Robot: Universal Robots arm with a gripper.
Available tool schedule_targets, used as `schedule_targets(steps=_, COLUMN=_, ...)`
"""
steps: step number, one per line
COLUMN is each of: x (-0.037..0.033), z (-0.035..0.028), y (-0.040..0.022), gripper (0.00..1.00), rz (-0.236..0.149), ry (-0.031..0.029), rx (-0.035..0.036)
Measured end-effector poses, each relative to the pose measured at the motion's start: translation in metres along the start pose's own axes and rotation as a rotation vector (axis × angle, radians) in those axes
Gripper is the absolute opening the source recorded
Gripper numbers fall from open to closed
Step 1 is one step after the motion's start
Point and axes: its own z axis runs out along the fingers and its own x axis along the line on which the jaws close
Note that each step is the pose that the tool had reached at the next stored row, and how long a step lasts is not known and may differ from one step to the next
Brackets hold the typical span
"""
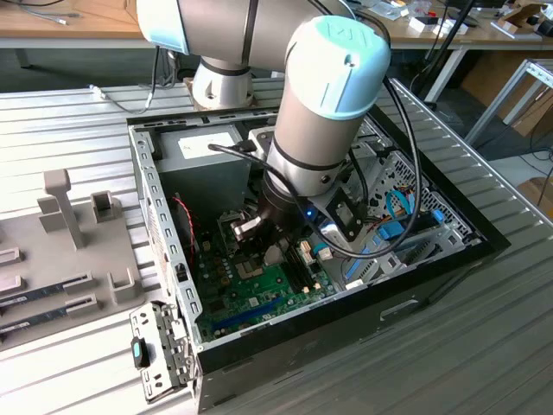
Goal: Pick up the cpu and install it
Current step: 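Pick up the cpu and move it towards the insertion slot, then place the cpu into insertion slot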
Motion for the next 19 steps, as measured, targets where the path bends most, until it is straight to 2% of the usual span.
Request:
schedule_targets(steps=1, x=0.0005, z=0.0008, y=0.0057, gripper=0.47, rz=0.0, ry=0.0, rx=0.0)
schedule_targets(steps=2, x=0.0005, z=0.0011, y=0.0082, gripper=0.47, rz=0.0, ry=0.0, rx=-0.0001)
schedule_targets(steps=8, x=0.0005, z=0.0011, y=0.0092, gripper=0.47, rz=0.0, ry=0.0, rx=-0.0001)
schedule_targets(steps=9, x=0.0076, z=0.0031, y=0.0095, gripper=0.47, rz=0.0, ry=-0.0004, rx=0.0001)
schedule_targets(steps=14, x=0.0088, z=0.0125, y=0.0101, gripper=0.47, rz=0.0, ry=-0.0003, rx=0.0019)
schedule_targets(steps=19, x=0.0103, z=0.0164, y=0.0137, gripper=0.47, rz=0.0, ry=-0.0003, rx=0.0044)
